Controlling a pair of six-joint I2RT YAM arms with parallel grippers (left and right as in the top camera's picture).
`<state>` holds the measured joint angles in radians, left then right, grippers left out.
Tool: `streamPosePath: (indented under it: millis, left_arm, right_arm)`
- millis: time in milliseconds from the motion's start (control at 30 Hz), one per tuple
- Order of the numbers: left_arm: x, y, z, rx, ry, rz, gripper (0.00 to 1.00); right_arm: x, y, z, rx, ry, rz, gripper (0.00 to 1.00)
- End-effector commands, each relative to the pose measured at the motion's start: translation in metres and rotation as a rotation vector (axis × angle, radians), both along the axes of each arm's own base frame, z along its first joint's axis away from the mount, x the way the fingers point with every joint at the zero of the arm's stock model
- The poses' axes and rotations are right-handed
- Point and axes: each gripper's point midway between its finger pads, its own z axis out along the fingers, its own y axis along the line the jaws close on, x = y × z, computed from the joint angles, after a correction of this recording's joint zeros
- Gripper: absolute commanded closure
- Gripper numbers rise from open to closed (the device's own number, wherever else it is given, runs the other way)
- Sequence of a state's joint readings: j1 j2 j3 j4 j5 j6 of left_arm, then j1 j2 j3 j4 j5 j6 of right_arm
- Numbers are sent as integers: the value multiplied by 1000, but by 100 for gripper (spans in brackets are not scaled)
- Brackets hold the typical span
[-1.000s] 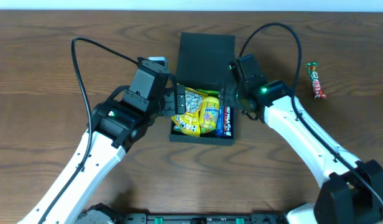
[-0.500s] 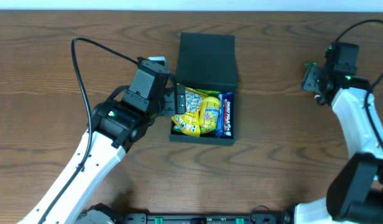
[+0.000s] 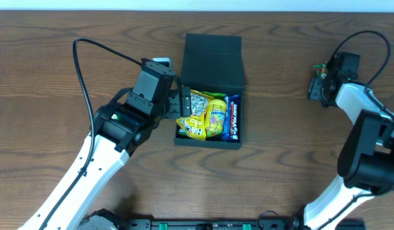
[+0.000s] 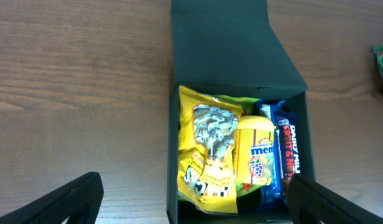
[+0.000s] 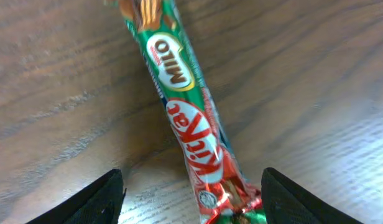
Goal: Pack container
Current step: 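Grasp the red-green KitKat Milo bar with the right gripper, then place the KitKat bar into the box with the right gripper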
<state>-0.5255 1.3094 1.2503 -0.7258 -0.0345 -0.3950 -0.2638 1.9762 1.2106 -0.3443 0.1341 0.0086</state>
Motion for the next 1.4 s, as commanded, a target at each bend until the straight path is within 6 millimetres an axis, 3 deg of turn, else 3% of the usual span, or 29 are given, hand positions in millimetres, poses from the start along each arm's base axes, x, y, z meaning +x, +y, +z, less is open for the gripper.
streamPosePath:
  millis: [0,133,233,467,633,733,833,900,967,1067,1133,1233,1300,1367]
  left_arm:
    - [3,4,11,3,-34,12,5]
    - [3,4,11,3,-35,12,5]
    - [4,3,12,2,-38,12,5]
    - [5,4,12,11,-43,12,5]
    - [5,4,12,12,-43,11,5]
    - [7,7,13,22,-53,23,5]
    - [10,9,15,29,-72,39,5]
    - [12,9,17,24,-81,40,5]
    - [12,8,18,23,-83,40,5]
    - [12,8,18,22,-83,40,5]
    - [12,8,18,21,-83,41,5]
    - [12,7,18,7,-77,51,5]
    - [9,6,18,-2,-72,40,5]
    - [7,8,24,-7,-87,38,5]
  right_arm:
    - [0,-3,-9,7,13,25,32]
    - [6,3,-8,59,-21,47,45]
    - [6,4,-9,70,-23,49,48]
    - [1,8,-11,100,-6,25,90]
    - [-3,24,-11,191,9,32,99]
    - [-5,41,6,267,8,69,99]
    - [-3,73,47,365,-46,149,99]
    - [-8,105,90,421,-103,199,99]
    - [-20,141,127,455,-137,271,99]
    - [-46,202,161,463,-138,422,99]
    - [-63,239,164,490,-102,483,99]
    - [-92,296,148,533,-4,567,99]
    - [-100,316,135,429,13,660,99]
    - [-98,327,137,313,-31,853,99]
